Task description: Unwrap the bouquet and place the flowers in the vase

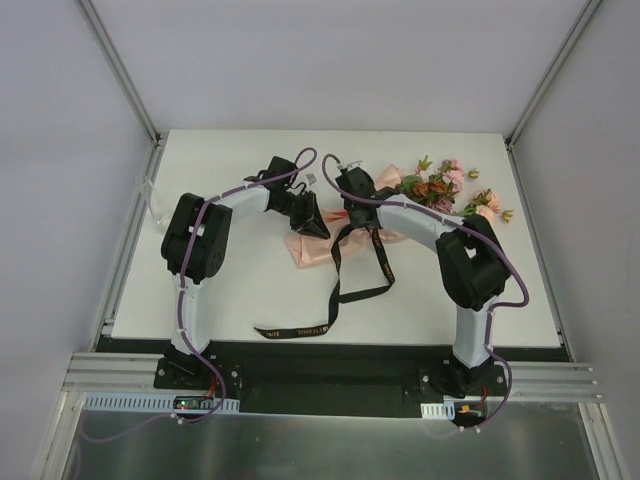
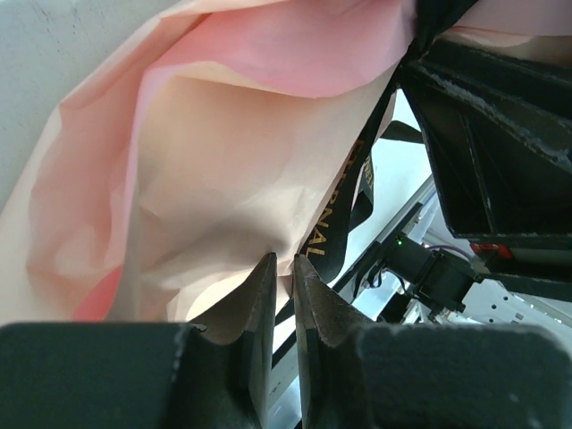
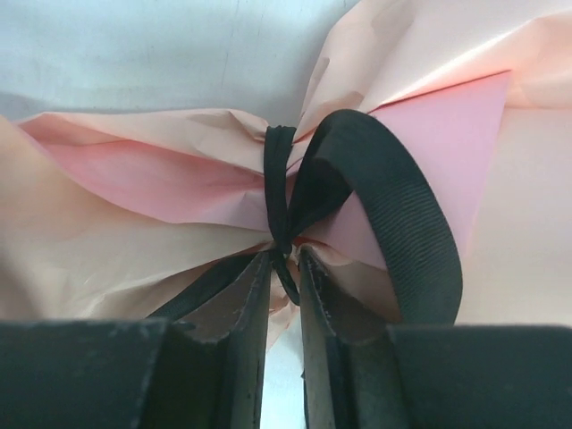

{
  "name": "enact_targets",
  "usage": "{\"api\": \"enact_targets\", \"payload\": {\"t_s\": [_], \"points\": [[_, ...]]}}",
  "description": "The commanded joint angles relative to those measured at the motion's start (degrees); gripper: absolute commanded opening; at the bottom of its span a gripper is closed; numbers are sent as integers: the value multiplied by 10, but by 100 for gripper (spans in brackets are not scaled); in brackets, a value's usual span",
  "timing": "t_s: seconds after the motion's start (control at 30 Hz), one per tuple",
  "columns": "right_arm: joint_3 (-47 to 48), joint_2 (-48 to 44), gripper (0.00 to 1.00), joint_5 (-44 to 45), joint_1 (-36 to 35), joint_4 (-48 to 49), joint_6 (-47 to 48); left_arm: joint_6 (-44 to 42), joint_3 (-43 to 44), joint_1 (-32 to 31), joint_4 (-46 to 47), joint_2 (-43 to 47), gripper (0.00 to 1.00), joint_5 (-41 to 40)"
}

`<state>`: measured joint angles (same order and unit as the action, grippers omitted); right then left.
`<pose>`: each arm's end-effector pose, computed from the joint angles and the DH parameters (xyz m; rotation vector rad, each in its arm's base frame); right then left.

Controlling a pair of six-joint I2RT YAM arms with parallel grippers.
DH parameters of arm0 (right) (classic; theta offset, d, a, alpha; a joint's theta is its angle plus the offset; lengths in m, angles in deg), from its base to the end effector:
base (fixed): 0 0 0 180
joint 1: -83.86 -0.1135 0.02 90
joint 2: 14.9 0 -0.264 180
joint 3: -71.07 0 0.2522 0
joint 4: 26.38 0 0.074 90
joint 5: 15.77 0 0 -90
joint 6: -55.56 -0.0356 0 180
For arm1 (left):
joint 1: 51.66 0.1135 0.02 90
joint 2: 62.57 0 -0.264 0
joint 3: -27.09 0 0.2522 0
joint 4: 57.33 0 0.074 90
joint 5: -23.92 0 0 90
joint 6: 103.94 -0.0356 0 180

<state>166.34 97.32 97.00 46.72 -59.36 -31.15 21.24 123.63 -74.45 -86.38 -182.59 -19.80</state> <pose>0.3510 0.2485 0.2026 -0.6520 2.2717 -0.2038 0.3988 -0.1955 0.1633 0.0944 2.6333 -1.4034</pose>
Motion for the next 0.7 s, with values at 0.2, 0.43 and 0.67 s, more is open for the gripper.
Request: {"api": "enact_targets", "payload": {"t_s": [0.2, 0.43, 0.67], "points": [[-38, -88, 25, -25, 1, 8, 7, 2, 11, 3, 6, -9, 12, 15], [-51, -66, 19, -28, 8, 21, 8, 2, 11, 3, 6, -6, 13, 15], [-36, -33, 24, -33, 11, 25, 9, 3, 10, 3, 6, -7, 13, 16]]}}
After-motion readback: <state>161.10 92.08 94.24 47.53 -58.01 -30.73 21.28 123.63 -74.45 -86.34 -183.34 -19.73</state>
